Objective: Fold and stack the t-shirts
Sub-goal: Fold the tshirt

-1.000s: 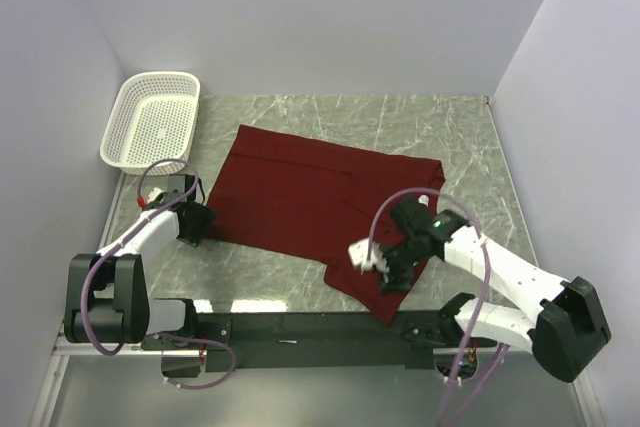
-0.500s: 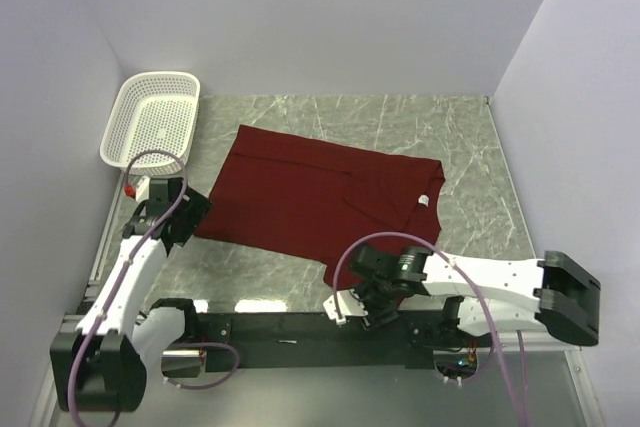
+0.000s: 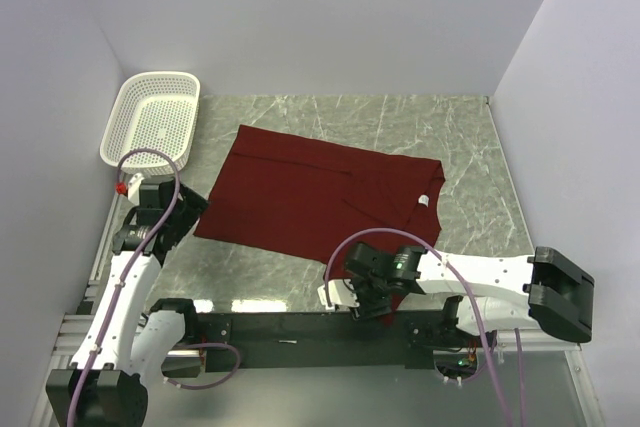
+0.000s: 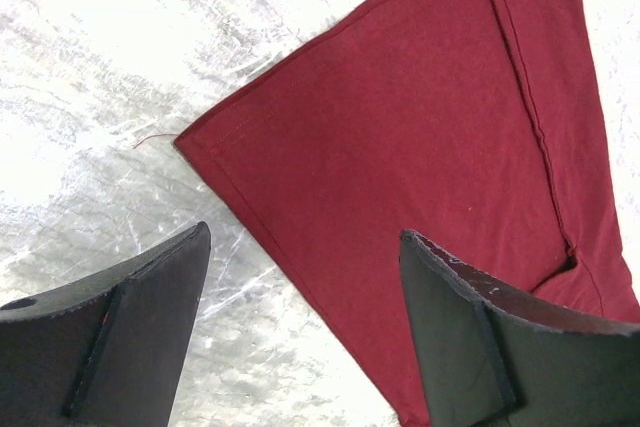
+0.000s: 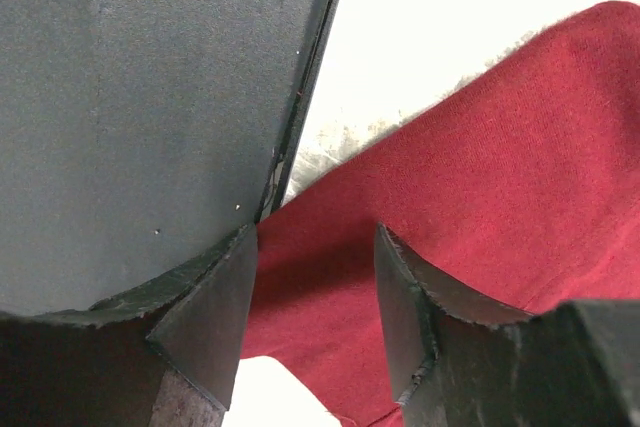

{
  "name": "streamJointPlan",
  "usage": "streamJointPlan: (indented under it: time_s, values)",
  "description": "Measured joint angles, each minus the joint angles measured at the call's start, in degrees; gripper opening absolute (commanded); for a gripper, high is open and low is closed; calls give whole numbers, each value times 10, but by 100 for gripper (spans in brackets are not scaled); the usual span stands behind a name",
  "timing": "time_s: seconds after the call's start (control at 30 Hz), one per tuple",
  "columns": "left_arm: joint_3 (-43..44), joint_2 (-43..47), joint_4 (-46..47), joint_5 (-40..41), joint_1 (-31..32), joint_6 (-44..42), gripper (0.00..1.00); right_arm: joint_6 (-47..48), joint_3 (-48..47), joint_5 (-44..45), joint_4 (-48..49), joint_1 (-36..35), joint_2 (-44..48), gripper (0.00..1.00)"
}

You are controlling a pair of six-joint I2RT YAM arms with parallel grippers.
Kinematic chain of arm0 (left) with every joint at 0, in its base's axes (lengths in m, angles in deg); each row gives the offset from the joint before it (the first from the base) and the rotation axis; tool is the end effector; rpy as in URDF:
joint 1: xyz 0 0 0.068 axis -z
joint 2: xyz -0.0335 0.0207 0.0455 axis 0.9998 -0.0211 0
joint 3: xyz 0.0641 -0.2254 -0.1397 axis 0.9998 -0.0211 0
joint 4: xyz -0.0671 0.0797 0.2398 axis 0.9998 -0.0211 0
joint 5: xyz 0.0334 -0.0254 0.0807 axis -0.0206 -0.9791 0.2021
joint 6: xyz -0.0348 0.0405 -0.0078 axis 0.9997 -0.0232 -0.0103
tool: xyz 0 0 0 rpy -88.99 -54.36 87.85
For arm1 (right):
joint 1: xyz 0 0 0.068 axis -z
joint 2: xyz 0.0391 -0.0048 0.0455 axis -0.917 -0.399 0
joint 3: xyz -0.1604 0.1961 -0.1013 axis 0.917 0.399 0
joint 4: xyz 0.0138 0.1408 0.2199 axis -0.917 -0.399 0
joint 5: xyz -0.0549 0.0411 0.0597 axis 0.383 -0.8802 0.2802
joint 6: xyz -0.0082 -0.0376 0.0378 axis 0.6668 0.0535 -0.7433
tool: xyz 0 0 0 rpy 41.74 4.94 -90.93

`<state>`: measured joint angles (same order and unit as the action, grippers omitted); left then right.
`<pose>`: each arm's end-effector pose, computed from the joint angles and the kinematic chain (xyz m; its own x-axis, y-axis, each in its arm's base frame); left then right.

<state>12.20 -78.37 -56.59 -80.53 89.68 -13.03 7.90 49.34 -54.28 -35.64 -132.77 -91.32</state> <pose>0.1671 0.0028 0.2535 -0.3456 -0.7837 -0.5161 -0.6159 0.6044 -0.5054 0.0705 0.1834 0.1660 0.3028 -0.8564 -0.4183 -0.9473 -0.3187 -0.0333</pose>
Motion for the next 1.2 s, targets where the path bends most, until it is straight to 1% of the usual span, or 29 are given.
streamJointPlan:
  time_s: [0.17, 0.23, 0.3, 0.33, 0.37, 0.43, 0.47, 0.5, 0.57, 0.63, 0.77, 0.8, 0.83, 0.87, 0.9, 0.97, 1.0, 1.03, 1.07, 1.13, 1.2]
  values:
    - [0, 6, -1, 0, 0, 0, 82, -7, -1, 2, 1, 1, -11, 46]
    - [0, 9, -1, 0, 0, -1, 82, -9, -3, 1, 1, 1, -23, 44]
    - [0, 11, -1, -1, 0, -3, 82, -10, -7, 1, 1, 1, -30, 39]
    - [0, 12, -1, -2, 0, -4, 82, -12, -9, 1, 2, 1, -32, 34]
    - [0, 13, -1, -2, 0, -4, 82, -12, -10, 1, 3, 1, -34, 24]
    - [0, 13, -1, -5, 0, -8, 84, -14, -11, 1, 3, 1, -36, 15]
    - [0, 12, -1, -7, 0, -9, 85, -15, -11, 1, 2, 2, -36, 8]
    - [0, 13, 0, -11, 0, -13, 86, -15, -12, 1, 2, 5, -35, 5]
    - [0, 14, 3, -23, 0, -19, 89, -14, -18, -3, -7, 16, -31, 2]
    - [-2, 21, 7, -36, 0, -28, 91, -2, -32, -16, -24, 43, -16, 1]
    - [-9, 51, 25, -58, 0, -40, 92, 32, -85, -42, -56, 152, 36, 0]
    - [-10, 55, 28, -61, 0, -41, 92, 35, -97, -42, -56, 177, 44, 4]
    - [-10, 58, 31, -64, 0, -43, 92, 36, -111, -41, -53, 210, 50, 12]
    - [-10, 58, 33, -67, 0, -43, 92, 35, -123, -35, -47, 243, 51, 37]
    - [-10, 58, 35, -68, 0, -43, 92, 26, -132, -24, -35, 276, 48, 54]
    - [-11, 55, 37, -72, 0, -44, 92, 8, -142, 11, -1, 335, 33, 79]
    - [-11, 55, 38, -73, 0, -45, 92, -3, -144, 25, 15, 360, 23, 80]
    - [-11, 54, 38, -75, 0, -47, 92, -6, -144, 35, 26, 378, 15, 83]
    - [-11, 54, 39, -76, 0, -50, 92, -17, -143, 45, 34, 396, 8, 83]
    - [-11, 53, 40, -76, 0, -54, 92, -32, -143, 53, 43, 413, 4, 83]
    - [-11, 53, 40, -76, 0, -57, 92, -37, -143, 44, 46, 416, 7, 81]
